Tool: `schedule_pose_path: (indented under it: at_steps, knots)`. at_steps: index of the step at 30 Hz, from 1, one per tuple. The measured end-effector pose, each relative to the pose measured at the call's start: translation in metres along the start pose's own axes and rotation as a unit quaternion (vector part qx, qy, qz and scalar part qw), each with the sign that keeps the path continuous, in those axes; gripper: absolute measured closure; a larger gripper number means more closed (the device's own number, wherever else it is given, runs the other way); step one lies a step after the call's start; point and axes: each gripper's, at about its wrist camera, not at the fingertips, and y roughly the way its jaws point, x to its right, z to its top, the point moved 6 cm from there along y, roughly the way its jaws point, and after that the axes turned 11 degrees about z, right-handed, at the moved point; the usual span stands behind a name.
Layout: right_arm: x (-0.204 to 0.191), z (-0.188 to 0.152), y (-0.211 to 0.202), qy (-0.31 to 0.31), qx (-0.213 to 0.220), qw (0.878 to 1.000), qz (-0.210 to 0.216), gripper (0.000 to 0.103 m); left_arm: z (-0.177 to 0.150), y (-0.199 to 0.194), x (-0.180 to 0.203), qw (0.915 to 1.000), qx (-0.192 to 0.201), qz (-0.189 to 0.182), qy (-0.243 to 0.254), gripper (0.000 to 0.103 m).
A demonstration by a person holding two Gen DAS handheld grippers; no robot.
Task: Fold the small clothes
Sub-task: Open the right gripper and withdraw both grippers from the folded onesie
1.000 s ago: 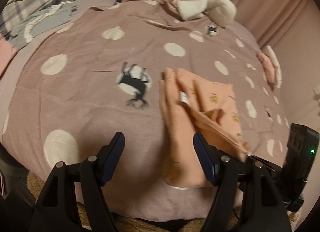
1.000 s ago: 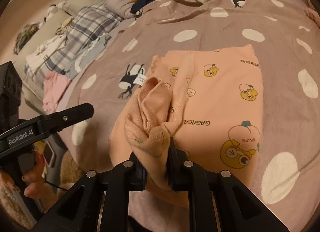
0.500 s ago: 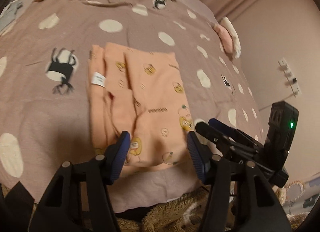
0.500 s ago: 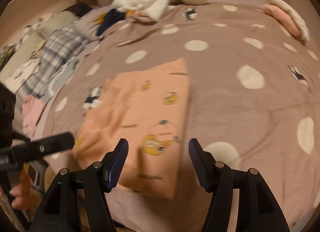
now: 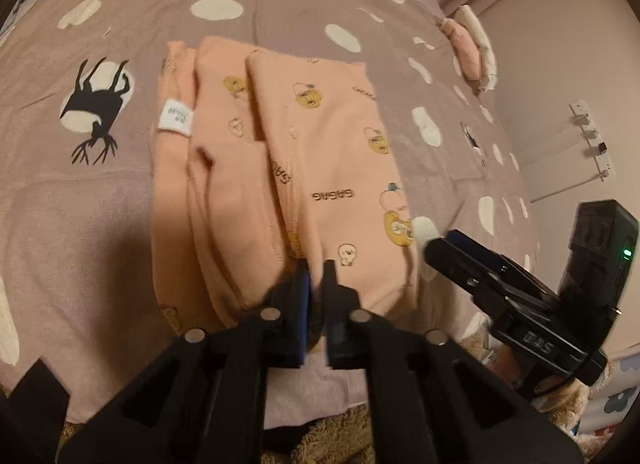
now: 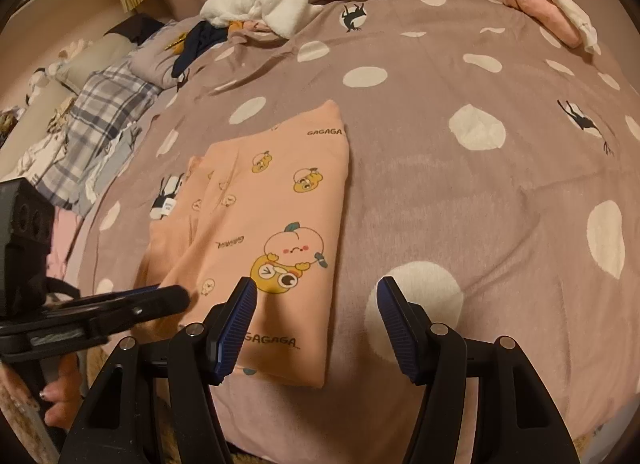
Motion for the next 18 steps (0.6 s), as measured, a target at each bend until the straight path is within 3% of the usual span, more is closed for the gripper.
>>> schedule_pose_path:
  at_steps: [7, 12, 18]
  knots:
    - [-0.004, 0.002, 0.002, -0.010, -0.002, 1.000, -0.004, 0.041, 0.005, -0.044, 0.001, 0.9962, 0.080, 0.025, 0.023, 0.099]
    - [-0.010, 0.003, 0.004, -0.020, -0.001, 1.000, 0.001, 0.041, -0.001, -0.056, -0.019, 0.9949, 0.088, 0.048, 0.012, 0.101]
    - [-0.011, 0.002, 0.011, -0.020, -0.011, 1.000, 0.004, 0.041, -0.007, -0.047, -0.040, 0.9964, 0.062, 0.053, -0.023, 0.101]
